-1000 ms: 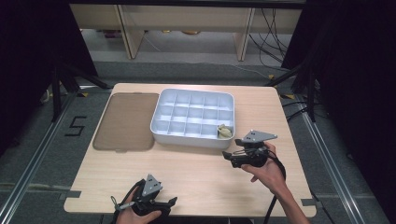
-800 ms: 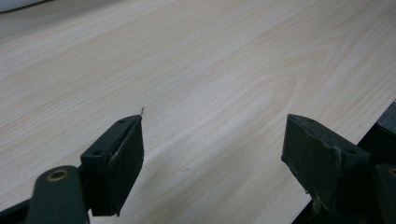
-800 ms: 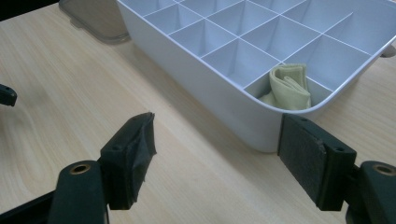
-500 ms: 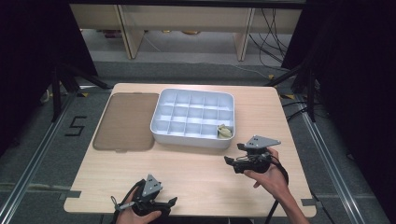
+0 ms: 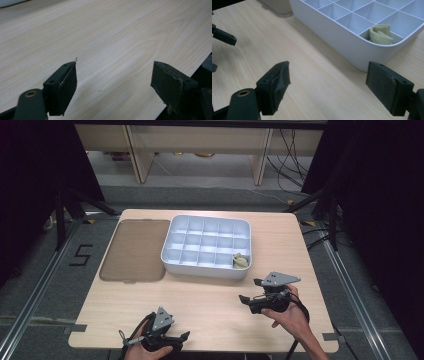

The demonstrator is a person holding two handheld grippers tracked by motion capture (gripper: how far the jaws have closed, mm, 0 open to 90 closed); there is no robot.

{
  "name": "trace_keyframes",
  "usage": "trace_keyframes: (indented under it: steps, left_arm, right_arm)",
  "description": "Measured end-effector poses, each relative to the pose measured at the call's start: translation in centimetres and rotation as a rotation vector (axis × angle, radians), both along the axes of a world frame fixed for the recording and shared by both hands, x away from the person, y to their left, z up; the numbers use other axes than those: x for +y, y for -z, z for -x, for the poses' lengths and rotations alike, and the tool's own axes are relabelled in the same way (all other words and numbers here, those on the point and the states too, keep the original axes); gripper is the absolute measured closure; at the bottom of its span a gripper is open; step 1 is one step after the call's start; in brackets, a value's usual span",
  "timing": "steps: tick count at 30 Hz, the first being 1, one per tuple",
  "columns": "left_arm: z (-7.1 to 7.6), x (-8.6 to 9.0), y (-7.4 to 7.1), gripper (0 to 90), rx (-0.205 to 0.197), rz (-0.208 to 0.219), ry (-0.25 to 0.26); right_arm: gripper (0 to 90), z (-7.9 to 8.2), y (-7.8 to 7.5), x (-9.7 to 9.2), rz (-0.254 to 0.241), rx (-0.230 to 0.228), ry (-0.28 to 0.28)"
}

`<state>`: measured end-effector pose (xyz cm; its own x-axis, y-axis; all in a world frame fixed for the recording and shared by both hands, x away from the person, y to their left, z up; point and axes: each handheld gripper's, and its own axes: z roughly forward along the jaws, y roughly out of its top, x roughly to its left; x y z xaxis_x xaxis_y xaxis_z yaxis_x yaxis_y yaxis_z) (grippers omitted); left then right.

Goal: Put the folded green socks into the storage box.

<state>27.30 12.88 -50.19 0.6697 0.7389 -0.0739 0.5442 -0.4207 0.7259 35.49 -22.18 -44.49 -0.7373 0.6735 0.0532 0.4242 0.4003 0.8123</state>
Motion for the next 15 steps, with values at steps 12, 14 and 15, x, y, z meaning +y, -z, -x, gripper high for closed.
trace_keyframes:
  steps: [12,14,15]
  left_arm:
    - [0.1,-0.2,0.1,20.3,-0.010,0.022,-0.029]
    - [0.1,-0.2,0.1,20.3,-0.010,0.017,-0.025]
    - [0.1,-0.2,0.1,20.3,-0.009,0.017,-0.025]
  right_arm:
    - [16.4,0.7,1.1,-0.1,-0.001,0.019,-0.018]
    - [16.5,0.8,1.3,-0.2,-0.004,0.000,-0.025]
    - [16.5,1.1,1.3,-0.1,-0.010,0.038,-0.011]
